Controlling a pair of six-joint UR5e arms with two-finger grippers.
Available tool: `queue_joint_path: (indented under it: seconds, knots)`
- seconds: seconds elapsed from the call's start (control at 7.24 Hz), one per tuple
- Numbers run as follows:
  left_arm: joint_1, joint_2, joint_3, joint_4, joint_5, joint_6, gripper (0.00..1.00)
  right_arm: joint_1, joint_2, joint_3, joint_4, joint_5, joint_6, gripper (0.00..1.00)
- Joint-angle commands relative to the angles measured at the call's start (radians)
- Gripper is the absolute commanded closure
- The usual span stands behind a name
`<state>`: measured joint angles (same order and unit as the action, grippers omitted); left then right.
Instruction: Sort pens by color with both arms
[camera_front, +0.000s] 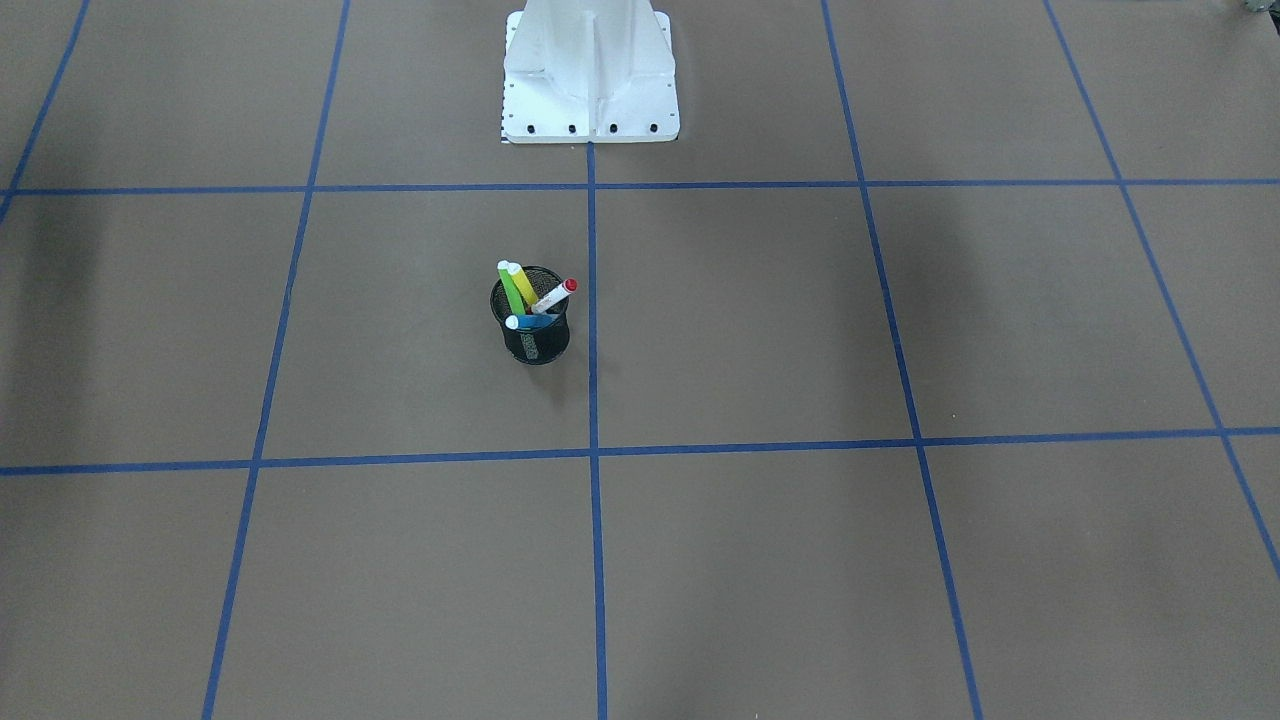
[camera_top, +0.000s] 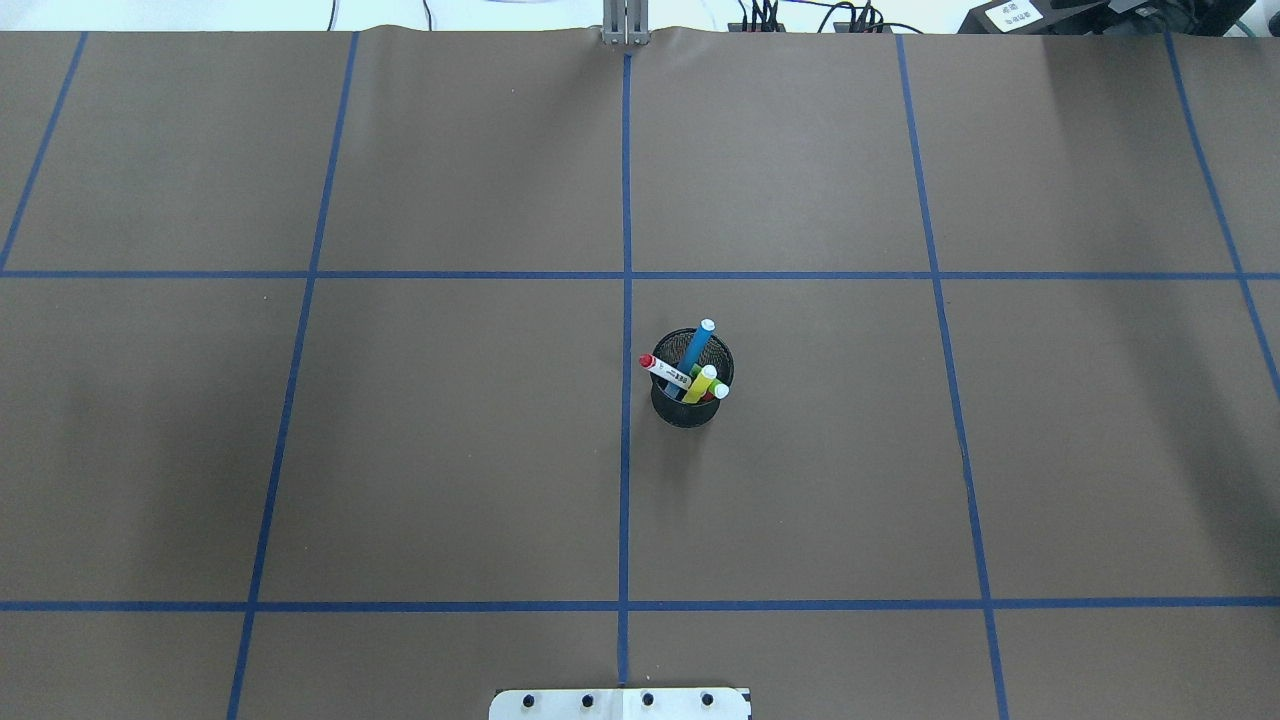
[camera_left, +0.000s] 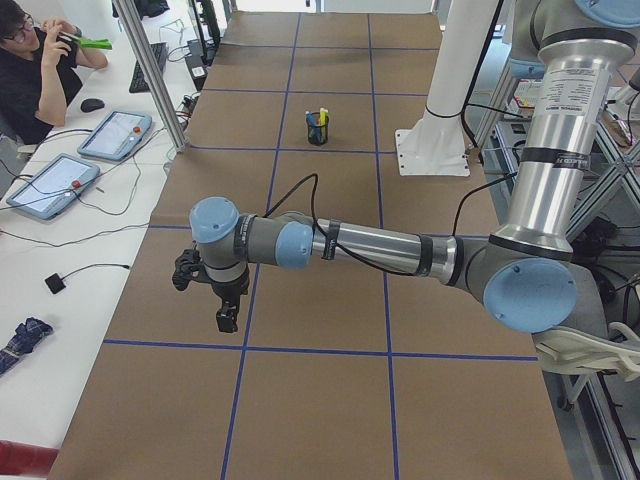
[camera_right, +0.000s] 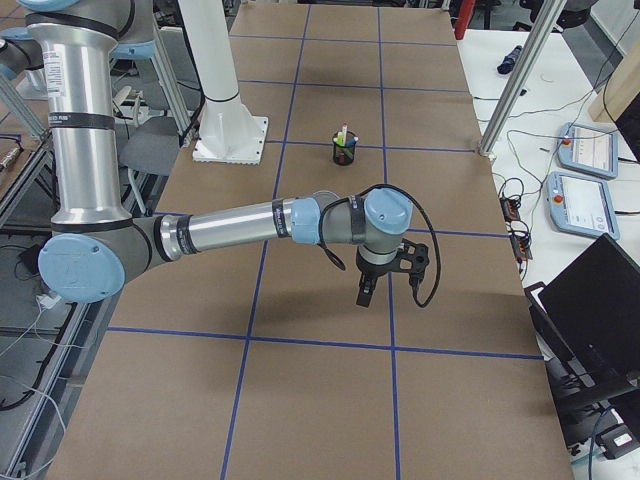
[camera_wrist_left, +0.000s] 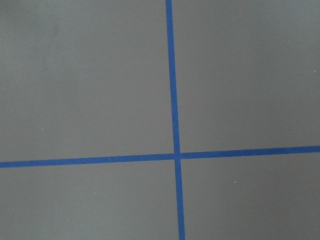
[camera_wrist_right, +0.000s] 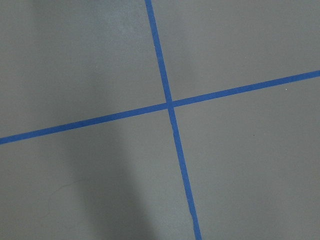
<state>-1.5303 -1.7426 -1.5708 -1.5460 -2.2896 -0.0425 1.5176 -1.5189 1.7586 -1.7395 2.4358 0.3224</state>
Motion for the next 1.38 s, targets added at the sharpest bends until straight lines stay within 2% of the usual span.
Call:
queue_joint_path:
  seconds: [0.0, 0.28, 0.41, 0.69, 0.97, 1.24]
  knots:
    - [0.010, -0.009, -0.063, -0.032, -0.034, 0.001, 0.00, -0.057, 0.127, 0.001, -0.017, 0.023, 0.136, 0.00]
    - [0.030, 0.024, -0.104, -0.118, -0.051, -0.019, 0.00, -0.134, 0.288, -0.001, -0.129, 0.028, 0.182, 0.00]
    - [0.074, 0.003, -0.107, -0.114, -0.051, -0.078, 0.00, -0.172, 0.290, 0.004, -0.111, 0.041, 0.267, 0.00]
    - [0.174, -0.073, -0.092, -0.108, -0.044, -0.206, 0.00, -0.287, 0.318, 0.035, 0.029, 0.055, 0.505, 0.00]
    - [0.238, -0.153, -0.045, -0.105, -0.044, -0.206, 0.00, -0.368, 0.461, -0.005, 0.031, 0.086, 0.627, 0.00]
    - [0.277, -0.172, -0.012, -0.098, -0.050, -0.220, 0.00, -0.413, 0.540, -0.060, 0.035, 0.141, 0.708, 0.00]
